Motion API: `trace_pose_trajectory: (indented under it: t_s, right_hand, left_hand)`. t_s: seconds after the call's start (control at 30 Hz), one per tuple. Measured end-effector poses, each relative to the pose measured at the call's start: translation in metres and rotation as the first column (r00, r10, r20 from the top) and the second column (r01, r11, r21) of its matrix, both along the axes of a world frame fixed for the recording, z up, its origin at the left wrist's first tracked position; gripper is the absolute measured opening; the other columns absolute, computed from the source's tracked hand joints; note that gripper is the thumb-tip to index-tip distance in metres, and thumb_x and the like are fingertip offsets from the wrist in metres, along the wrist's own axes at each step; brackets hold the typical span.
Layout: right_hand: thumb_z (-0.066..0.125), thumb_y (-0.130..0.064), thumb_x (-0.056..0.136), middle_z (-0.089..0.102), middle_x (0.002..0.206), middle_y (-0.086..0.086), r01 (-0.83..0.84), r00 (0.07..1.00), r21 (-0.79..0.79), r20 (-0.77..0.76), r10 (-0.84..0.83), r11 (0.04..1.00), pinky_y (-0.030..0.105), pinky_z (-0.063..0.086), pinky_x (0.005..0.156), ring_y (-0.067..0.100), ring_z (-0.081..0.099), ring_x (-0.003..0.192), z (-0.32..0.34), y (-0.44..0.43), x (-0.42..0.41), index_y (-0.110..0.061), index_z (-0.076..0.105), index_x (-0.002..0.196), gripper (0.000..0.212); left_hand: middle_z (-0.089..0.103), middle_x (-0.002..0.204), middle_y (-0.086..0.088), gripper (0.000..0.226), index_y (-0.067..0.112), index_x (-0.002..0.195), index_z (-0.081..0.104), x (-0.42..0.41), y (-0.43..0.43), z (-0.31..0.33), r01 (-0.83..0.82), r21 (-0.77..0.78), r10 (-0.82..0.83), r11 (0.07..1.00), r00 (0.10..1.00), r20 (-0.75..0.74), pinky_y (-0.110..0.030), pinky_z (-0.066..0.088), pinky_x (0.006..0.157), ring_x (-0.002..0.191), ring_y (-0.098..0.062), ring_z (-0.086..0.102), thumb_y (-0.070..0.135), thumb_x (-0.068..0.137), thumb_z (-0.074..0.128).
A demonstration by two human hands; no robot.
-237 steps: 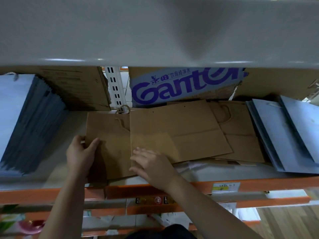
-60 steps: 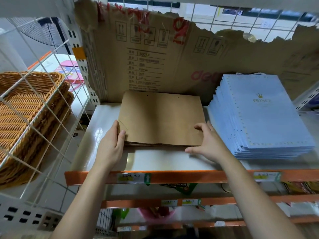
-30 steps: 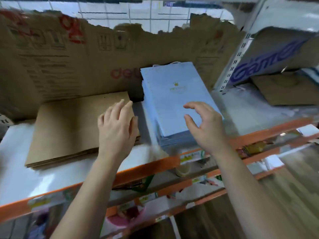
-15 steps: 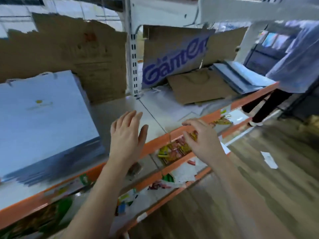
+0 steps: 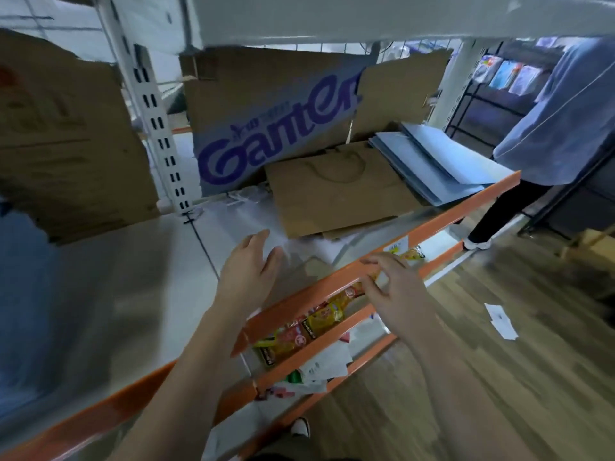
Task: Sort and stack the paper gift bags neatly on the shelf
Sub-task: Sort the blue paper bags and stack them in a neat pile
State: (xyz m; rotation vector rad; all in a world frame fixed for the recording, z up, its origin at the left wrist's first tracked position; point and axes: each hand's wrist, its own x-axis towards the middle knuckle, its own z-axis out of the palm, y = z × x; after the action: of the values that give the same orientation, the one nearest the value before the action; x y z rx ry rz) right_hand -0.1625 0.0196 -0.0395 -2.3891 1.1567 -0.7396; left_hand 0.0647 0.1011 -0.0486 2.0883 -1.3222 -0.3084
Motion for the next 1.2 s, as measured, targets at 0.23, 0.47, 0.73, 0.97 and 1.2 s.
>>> trace_pose_trajectory:
  t_s: [0.23,0.47,0.73,0.97,1.2]
  right_hand:
    - [0.062,-0.012,0.09,0.057,0.109,-0.013,0.097,0.994,0.046,0.04,-0.098,0.994,-0.004,0.03,0.08,0.003,0.051,0.099,-0.001,-0.075,-0.012,-0.017,0.065,0.113,0.024]
    - [0.061,-0.013,0.092,0.061,0.109,-0.01,0.094,0.993,0.105,0.063,-0.101,0.99,0.006,0.033,0.076,0.002,0.048,0.096,-0.011,-0.12,-0.019,-0.017,0.065,0.113,0.022]
    - [0.063,-0.01,0.086,0.063,0.09,-0.002,0.056,0.992,-0.032,0.115,-0.052,0.998,0.001,0.032,0.068,0.012,0.056,0.08,-0.01,-0.176,-0.03,-0.008,0.068,0.1,0.015]
    - [0.061,-0.014,0.089,0.068,0.099,0.0,-0.076,0.992,0.018,0.104,0.074,0.997,0.022,0.042,0.072,0.016,0.062,0.091,-0.011,-0.217,-0.023,-0.015,0.068,0.102,0.015]
    - [0.06,-0.032,0.092,0.059,0.126,0.008,-0.193,0.978,0.065,-0.068,0.198,0.979,0.029,0.046,0.083,0.026,0.057,0.113,-0.019,-0.239,0.008,-0.017,0.059,0.126,0.037]
  left_hand:
    - [0.054,0.102,-0.011,0.045,0.004,0.124,0.048,0.019,-0.091,-0.006,-0.12,0.105,0.141,0.987,0.964,-0.225,-0.035,0.045,0.072,0.092,-0.03,0.059,0.04,0.097,0.05]
    - [0.065,0.101,-0.002,0.041,0.016,0.113,0.056,0.028,-0.127,-0.011,-0.201,0.067,0.212,0.977,0.907,-0.365,-0.04,0.054,0.079,0.091,-0.023,0.062,0.044,0.085,0.067]
    - [0.055,0.085,0.007,0.016,0.014,0.109,0.052,0.023,-0.125,-0.012,-0.448,-0.072,0.367,0.891,0.805,-0.466,-0.028,0.043,0.066,0.084,-0.02,0.054,0.02,0.095,0.057]
    - [0.058,0.107,-0.005,0.023,0.016,0.119,0.053,0.025,-0.08,-0.013,-0.713,-0.128,0.608,0.689,0.666,-0.432,-0.045,0.046,0.084,0.095,-0.027,0.054,0.021,0.096,0.053]
    - [0.061,0.105,-0.008,0.023,0.016,0.117,0.057,0.014,-0.021,-0.025,-0.859,-0.139,0.727,0.493,0.494,-0.478,-0.047,0.049,0.084,0.095,-0.028,0.059,0.021,0.095,0.055]
